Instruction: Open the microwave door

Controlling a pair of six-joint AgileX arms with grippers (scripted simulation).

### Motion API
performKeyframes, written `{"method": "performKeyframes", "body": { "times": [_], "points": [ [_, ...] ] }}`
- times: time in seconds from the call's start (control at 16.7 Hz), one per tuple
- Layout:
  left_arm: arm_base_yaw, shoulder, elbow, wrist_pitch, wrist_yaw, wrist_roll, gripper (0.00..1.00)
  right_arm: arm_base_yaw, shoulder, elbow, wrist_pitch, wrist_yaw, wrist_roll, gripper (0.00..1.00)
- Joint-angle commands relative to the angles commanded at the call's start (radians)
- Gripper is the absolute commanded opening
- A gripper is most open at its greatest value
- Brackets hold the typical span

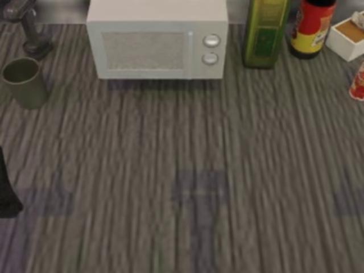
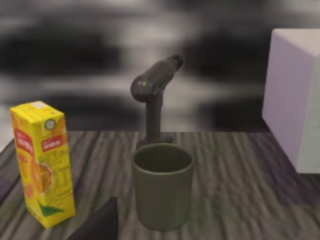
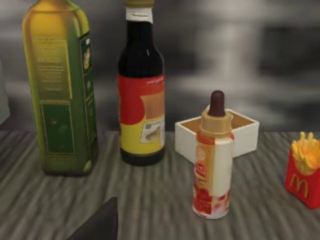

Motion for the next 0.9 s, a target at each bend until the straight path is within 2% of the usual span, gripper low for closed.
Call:
{"method": "performKeyframes", "body": {
  "times": [0.24,0.48,0.66,0.9],
  "points": [
    [-0.007,0.027,0.021,-0.025,-0.003,0.002,1.00,0.000,0.000,0.000,0.000,0.000,0.000,1.00],
    [-0.054,0.191,0.157,-0.170,-0.020,0.002,1.00,0.000,0.000,0.000,0.000,0.000,0.000,1.00],
    [-0.111,0.384,0.346,-0.327,-0.039,-0.013,1.00,0.000,0.000,0.000,0.000,0.000,0.000,1.00],
    [-0.205,0.693,0.710,-0.534,-0.067,-0.067,1.00,0.000,0.000,0.000,0.000,0.000,0.000,1.00]
  ]
}}
